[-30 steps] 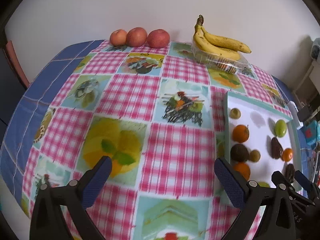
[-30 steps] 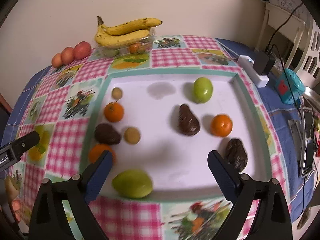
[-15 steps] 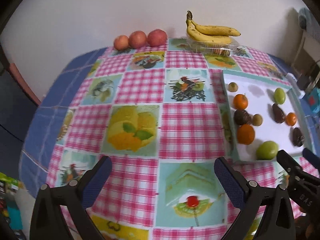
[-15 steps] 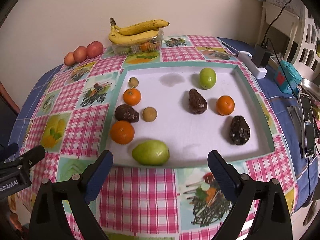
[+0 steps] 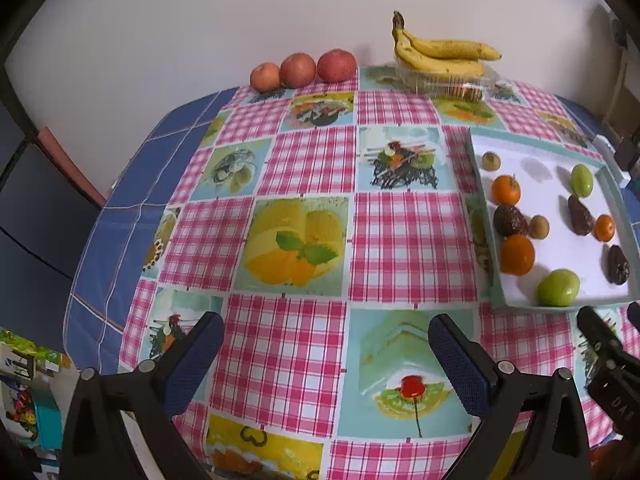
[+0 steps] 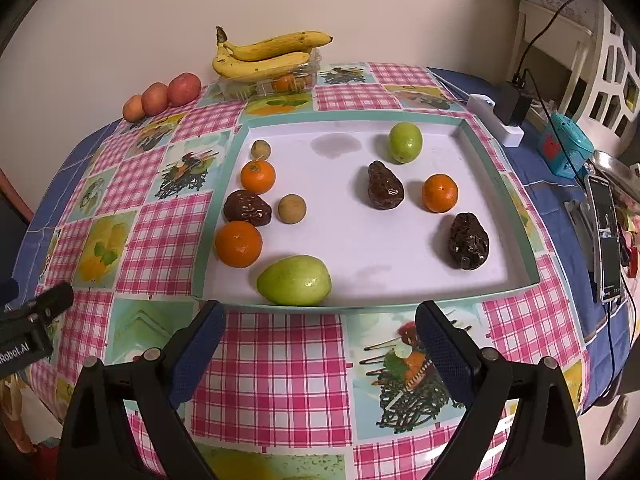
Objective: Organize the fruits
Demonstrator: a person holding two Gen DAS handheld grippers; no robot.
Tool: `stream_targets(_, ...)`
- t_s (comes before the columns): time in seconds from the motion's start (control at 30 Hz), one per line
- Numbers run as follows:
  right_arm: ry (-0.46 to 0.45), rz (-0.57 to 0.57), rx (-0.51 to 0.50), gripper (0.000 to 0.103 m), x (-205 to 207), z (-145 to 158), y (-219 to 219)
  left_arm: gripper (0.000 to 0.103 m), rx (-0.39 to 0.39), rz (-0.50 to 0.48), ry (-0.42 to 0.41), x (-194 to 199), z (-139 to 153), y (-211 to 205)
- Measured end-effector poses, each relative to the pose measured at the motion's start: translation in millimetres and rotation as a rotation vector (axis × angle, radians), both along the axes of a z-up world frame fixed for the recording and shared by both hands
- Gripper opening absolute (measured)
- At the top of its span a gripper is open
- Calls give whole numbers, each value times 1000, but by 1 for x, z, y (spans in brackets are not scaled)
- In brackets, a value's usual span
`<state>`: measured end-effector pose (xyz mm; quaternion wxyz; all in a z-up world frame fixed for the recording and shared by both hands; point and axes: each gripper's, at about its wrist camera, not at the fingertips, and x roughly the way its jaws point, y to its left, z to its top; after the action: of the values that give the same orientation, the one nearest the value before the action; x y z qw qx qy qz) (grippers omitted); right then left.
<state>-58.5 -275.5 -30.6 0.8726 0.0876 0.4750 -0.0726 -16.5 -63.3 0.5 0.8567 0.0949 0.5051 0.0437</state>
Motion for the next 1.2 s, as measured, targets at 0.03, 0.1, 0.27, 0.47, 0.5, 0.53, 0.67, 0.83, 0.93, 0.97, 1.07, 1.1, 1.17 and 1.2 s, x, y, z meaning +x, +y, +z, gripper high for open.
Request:
stream_targets(0.03, 1, -5, 2, 96, 0, 0, -1, 103, -2, 1, 3, 0, 0, 1)
stream_targets(0.1, 5, -11, 2, 96, 1, -1, -2, 103, -10, -1, 7, 1, -1, 1)
stream_targets(0.27, 8, -13, 0, 96, 1, 0, -2, 103, -6, -11, 36, 3, -6, -1)
stream_targets(0.47, 9, -13, -6, 96, 2, 0, -1, 103, -7, -2, 61, 5, -11, 2)
stream_targets(0.5, 11, -13, -6, 96, 3, 0, -1, 103, -8, -2, 65, 5, -11, 2)
stream_targets(0.53, 10, -13, -7, 96, 3, 1, -1, 103, -7, -2, 71, 6, -12, 2)
stream_targets(0.67, 6, -14, -5, 96, 3, 1, -1, 103, 0, -1, 88, 7, -16, 2)
stream_targets(0.83, 5, -22, -4, 96, 3, 2, -3, 103, 0, 3, 103, 8, -18, 3)
stream_targets(0.93, 2, -23, -4, 96, 3, 3, -3, 103, -3, 5, 105, 9, -19, 4)
stream_targets(0.97, 2, -24, -4, 96, 3, 3, -3, 103, -4, 6, 104, 8, -19, 4)
stream_targets(1.07, 2, -28, -3, 96, 3, 3, -3, 103, -5, 6, 105, 8, -19, 4)
stream_targets(1.1, 2, -29, -3, 96, 3, 3, -4, 103, -6, 7, 106, 8, -19, 4)
stream_targets(1.17, 4, -28, -2, 96, 3, 3, -4, 103, -6, 8, 105, 8, -19, 4)
stream_targets(1.2, 6, -27, -2, 96, 3, 2, -3, 103, -8, 8, 104, 8, -19, 4)
